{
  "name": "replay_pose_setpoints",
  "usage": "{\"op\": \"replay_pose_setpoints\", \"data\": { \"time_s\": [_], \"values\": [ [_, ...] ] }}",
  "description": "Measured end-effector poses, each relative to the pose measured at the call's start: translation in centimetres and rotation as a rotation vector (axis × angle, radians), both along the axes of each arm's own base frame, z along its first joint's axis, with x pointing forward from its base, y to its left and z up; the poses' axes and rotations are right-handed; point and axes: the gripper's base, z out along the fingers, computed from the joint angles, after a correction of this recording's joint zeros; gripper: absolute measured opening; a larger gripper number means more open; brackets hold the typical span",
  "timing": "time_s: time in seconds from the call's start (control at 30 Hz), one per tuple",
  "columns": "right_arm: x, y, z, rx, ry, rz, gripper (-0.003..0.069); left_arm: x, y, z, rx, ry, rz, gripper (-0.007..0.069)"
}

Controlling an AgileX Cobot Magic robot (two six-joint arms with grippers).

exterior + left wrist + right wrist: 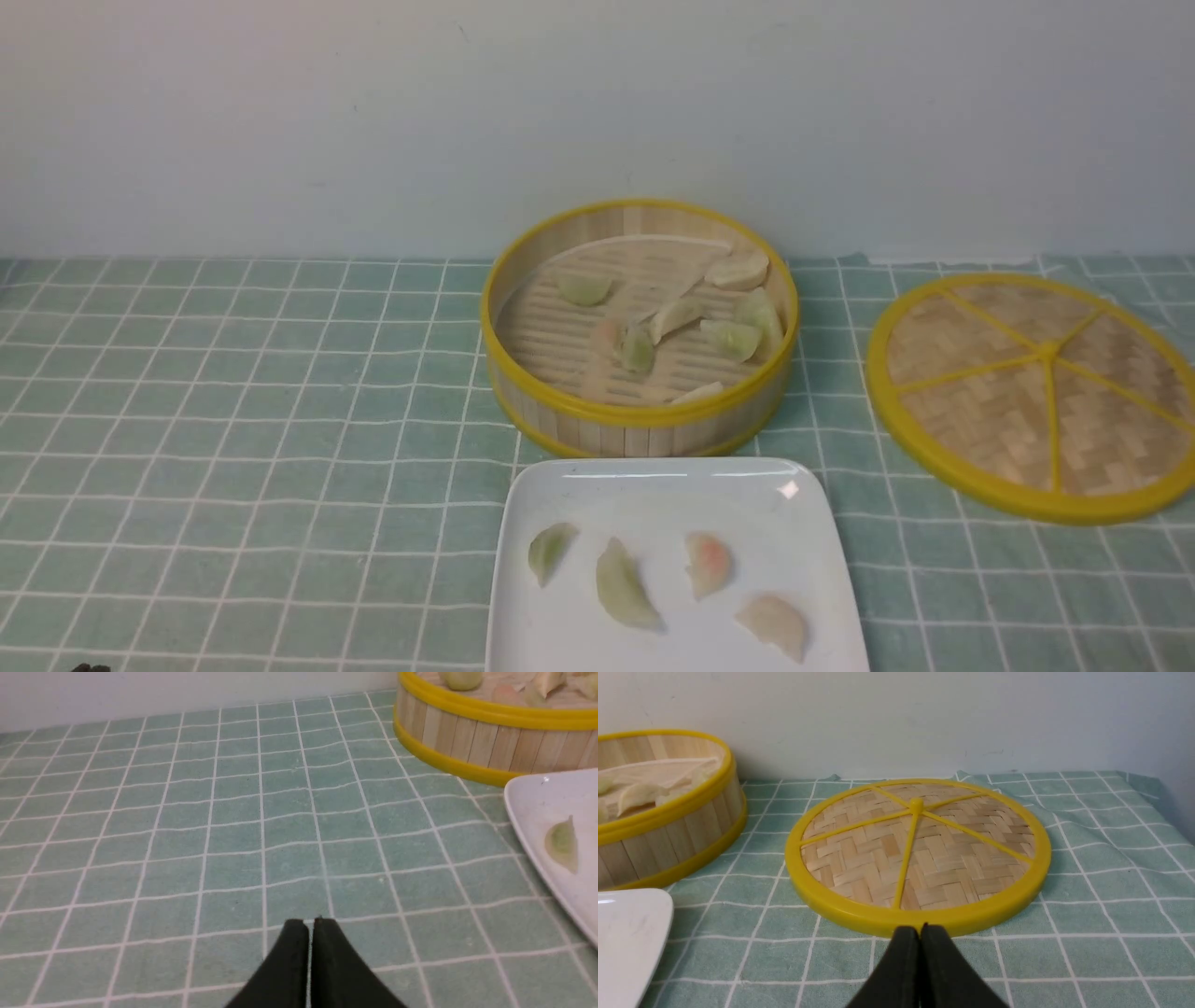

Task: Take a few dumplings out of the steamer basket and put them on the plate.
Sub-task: Use the left arm to grab a dumpling from the steamer

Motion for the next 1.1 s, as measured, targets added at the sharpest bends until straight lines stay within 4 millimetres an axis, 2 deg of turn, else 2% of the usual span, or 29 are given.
{"op": "replay_pose_setpoints", "data": {
  "time_s": [0.2,0.33,0.4,0.43,0.47,0.57,0.6,0.63,0.67,0.7,0.73,0.8,0.87,0.97,1.0,1.1],
  "values": [
    [0.0,0.0,0.0,0.000,0.000,0.000,-0.0014,0.3,-0.2,1.8,-0.384,-0.144,0.048,-0.0006],
    [0.0,0.0,0.0,0.000,0.000,0.000,-0.0014,0.4,0.3,3.2,-0.502,-0.298,0.091,-0.0006],
    [0.0,0.0,0.0,0.000,0.000,0.000,-0.0014,0.2,1.1,4.6,-0.580,-0.457,0.140,-0.0006],
    [0.0,0.0,0.0,0.000,0.000,0.000,-0.0014,0.2,1.1,4.6,-0.582,-0.457,0.141,-0.0006],
    [0.0,0.0,0.0,0.000,0.000,0.000,-0.0014,0.0,1.5,5.8,-0.619,-0.541,0.152,-0.0006],
    [0.0,0.0,0.0,0.000,0.000,0.000,-0.0014,-0.8,1.0,9.6,-0.582,-0.571,0.090,-0.0006],
    [0.0,0.0,0.0,0.000,0.000,0.000,-0.0014,-0.8,0.9,10.6,-0.550,-0.554,0.075,-0.0006],
    [0.0,0.0,0.0,0.000,0.000,0.000,-0.0014,-0.7,0.4,12.8,-0.499,-0.501,0.043,-0.0006],
    [0.0,0.0,0.0,0.000,0.000,0.000,-0.0014,-0.1,0.1,14.2,-0.456,-0.418,0.028,-0.0006],
    [0.0,0.0,0.0,0.000,0.000,0.000,-0.0014,-0.2,0.1,14.7,-0.454,-0.434,0.025,-0.0006],
    [0.0,0.0,0.0,0.000,0.000,0.000,-0.0014,0.8,-0.5,16.3,-0.404,-0.276,0.002,-0.0006],
    [0.0,0.0,0.0,0.000,0.000,0.000,-0.0014,2.9,-1.3,18.2,-0.347,-0.028,-0.027,-0.0006],
    [0.0,0.0,0.0,0.000,0.000,0.000,-0.0014,5.7,-2.1,18.9,-0.282,0.227,-0.059,-0.0006],
    [0.0,0.0,0.0,0.000,0.000,0.000,-0.0014,10.0,-3.1,19.3,-0.175,0.513,-0.140,-0.0006],
    [0.0,0.0,0.0,0.000,0.000,0.000,-0.0014,12.3,-3.5,19.2,-0.134,0.605,-0.184,-0.0006],
    [0.0,0.0,0.0,0.000,0.000,0.000,-0.0014,17.0,-4.5,18.7,-0.084,0.710,-0.249,-0.0006]
  ]
}}
